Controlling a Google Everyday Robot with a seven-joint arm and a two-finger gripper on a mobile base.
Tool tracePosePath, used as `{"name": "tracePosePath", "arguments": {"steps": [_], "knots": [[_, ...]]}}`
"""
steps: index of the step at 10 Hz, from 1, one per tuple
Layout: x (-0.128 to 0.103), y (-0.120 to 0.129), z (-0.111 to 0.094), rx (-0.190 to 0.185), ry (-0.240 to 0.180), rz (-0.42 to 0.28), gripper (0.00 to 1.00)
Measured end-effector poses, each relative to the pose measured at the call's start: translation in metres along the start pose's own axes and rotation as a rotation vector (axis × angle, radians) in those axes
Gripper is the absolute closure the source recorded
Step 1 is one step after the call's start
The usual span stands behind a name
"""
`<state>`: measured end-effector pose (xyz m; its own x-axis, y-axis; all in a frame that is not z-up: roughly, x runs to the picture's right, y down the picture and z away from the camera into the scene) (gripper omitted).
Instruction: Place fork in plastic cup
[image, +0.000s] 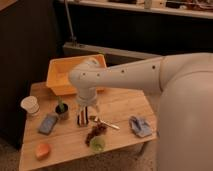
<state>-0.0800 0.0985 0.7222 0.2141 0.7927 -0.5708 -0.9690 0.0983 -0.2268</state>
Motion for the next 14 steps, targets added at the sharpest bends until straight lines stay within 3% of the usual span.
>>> {"name": "tracePosePath", "arguments": {"steps": [2, 3, 8, 10, 14], "knots": [[-0.010, -0.021, 0.006, -0.076, -0.061, -0.119, 0.35], [-0.014, -0.029, 0.009, -0.097, -0.078, -0.153, 0.35], [-0.019, -0.031, 0.012, -0.112, -0.090, -0.195, 0.35], [-0.019, -0.034, 0.027, -0.114, -0.088, -0.259, 0.35], [-0.017, -0.039, 0.076, -0.180, -0.097, -0.464, 0.35]]}}
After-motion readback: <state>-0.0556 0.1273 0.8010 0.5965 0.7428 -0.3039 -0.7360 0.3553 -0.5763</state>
